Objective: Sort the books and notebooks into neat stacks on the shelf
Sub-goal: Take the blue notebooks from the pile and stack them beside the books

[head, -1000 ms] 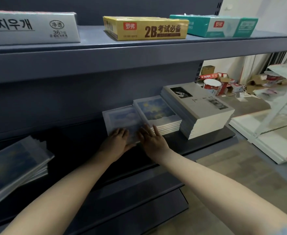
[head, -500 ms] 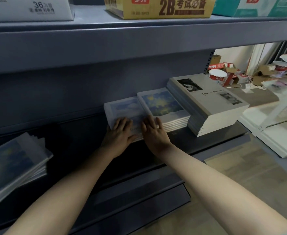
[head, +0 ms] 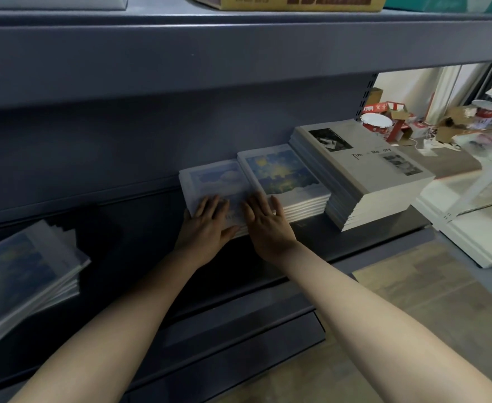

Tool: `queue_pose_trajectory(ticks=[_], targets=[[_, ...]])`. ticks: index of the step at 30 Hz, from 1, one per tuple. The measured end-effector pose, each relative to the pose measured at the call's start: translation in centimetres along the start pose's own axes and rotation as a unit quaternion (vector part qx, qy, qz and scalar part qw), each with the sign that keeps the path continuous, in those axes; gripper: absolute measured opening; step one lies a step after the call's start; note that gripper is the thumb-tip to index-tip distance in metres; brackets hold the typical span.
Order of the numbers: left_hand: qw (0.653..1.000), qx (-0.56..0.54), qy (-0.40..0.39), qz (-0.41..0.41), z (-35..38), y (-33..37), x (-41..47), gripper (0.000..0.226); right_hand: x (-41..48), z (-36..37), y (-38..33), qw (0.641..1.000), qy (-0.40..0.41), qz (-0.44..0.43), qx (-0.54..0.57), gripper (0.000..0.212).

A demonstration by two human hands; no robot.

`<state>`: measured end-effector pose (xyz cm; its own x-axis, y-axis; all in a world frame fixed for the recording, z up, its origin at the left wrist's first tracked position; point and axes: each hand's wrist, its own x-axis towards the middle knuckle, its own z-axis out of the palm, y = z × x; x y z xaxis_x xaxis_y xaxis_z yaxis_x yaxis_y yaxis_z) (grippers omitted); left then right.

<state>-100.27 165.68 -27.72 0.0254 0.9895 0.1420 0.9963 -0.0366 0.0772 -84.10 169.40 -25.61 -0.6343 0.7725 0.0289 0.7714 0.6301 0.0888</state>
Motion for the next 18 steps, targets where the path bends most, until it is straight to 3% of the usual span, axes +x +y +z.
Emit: queue_pose_trajectory(ticks=[6, 11, 14, 18], targets=[[0.999, 0.011, -0.033, -0.009, -0.2, 0.1, 0.1, 0.075, 0.1, -0.8, 0.2, 0.999, -0.041, -0.004, 0.011, 0.086], [0.993, 0.076, -0.082, -0.023, -2.7, 0.9, -0.8, 0.067, -0.5, -1.9, 1.4, 0.995, -0.01, -0.042, 0.084, 0.076], [0.993, 0.111, -0.044, -0.003, -4.1, 0.0, -3.1, 0.066, -1.2, -2.4, 2.5, 0.992, 0.032, -0.049, 0.112, 0.07], [0.99, 0.141, -0.004, -0.013, -5.7, -4.0, -7.5, 0.08, -0.8, -3.2, 1.5, 0.994, 0.033, -0.053, 0.087, 0.065]])
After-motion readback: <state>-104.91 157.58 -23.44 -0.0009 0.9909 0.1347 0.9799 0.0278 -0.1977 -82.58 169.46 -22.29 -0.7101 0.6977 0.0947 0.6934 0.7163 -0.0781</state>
